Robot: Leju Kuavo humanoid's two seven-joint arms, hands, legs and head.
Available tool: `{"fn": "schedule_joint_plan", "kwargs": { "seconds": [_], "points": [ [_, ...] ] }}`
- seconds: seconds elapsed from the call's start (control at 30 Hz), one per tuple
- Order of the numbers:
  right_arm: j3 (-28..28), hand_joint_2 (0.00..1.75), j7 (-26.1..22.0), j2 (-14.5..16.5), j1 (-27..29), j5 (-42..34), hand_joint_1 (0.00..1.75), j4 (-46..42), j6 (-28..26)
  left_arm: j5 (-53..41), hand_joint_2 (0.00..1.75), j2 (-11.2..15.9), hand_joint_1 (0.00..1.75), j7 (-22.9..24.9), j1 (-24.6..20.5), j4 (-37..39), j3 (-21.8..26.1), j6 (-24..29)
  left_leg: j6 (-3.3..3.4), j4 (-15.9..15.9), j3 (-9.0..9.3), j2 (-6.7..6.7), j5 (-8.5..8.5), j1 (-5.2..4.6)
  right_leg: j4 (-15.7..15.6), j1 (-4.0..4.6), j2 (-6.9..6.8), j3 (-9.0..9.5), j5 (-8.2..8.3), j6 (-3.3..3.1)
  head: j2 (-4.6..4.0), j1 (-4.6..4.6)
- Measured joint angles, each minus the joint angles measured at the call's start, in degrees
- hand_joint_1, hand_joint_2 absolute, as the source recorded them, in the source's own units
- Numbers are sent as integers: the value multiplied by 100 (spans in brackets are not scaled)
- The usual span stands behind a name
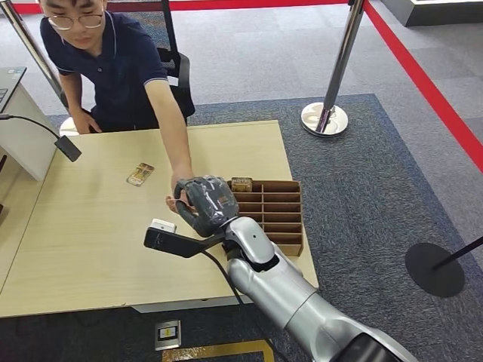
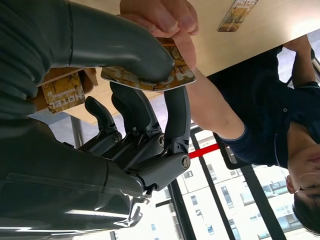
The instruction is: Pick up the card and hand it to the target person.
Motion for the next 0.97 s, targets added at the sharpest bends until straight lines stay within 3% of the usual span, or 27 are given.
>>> {"fn": "schedule_joint_plan", "kwargs": {
  "seconds": [0.1, 0.13, 0.23, 0.27, 0.43, 0.57, 0.83, 0.97],
  "points": [
    [1, 175, 32, 0, -2, 13, 139, 39, -17, -1, 175, 0, 0, 1, 0, 1, 0, 1, 0, 0, -1, 0, 0, 0, 0, 0, 0, -1, 0, 0, 0, 1],
    [2, 175, 43, 0, -2, 24, 127, 51, -23, -2, 175, 0, 0, 2, 0, 1, 0, 1, 0, 0, -1, 0, 0, 0, 0, 0, 0, -1, 0, 0, 0, 0],
    [4, 175, 82, 0, -12, 81, 24, 95, -42, -15, 175, -2, 0, 2, 0, 1, -1, 1, 0, 0, -3, 0, 0, 0, 0, 0, 0, -3, 0, 0, 0, 0],
    [4, 175, 96, 0, -16, 102, 0, 108, -43, -21, 175, -2, 0, 3, 0, 1, -1, 1, 0, 0, -3, 0, 0, 0, 0, 0, 0, -4, 0, 0, 0, 0],
    [14, 175, 180, 0, -29, 213, 0, 161, -45, -39, 175, -4, 0, 13, 0, 1, -2, 1, 0, 0, -4, 0, 0, 0, 0, 0, 0, -4, 0, 0, 0, 0],
    [25, 0, 242, -2, -34, 276, 0, 185, -78, -23, 175, -7, 0, 16, 1, 1, 0, 2, 0, 0, -4, 0, 0, 0, 0, 0, 0, -5, 0, 0, 0, 0],
    [-26, 0, 291, -247, 146, 405, 0, -111, -439, 59, 175, -11, 0, 8, 8, 1, 2, 42, 0, 1, -4, 0, 0, 0, -4, 0, 0, -6, 0, 0, 0, 1],
    [-249, 175, 358, -531, 499, 617, 0, -589, -770, 110, 175, -11, 0, 9, 20, 1, 10, 65, 1, 1, -5, -3, -2, -1, -8, 0, 0, -6, 0, 0, 0, 1]
  ]
}}
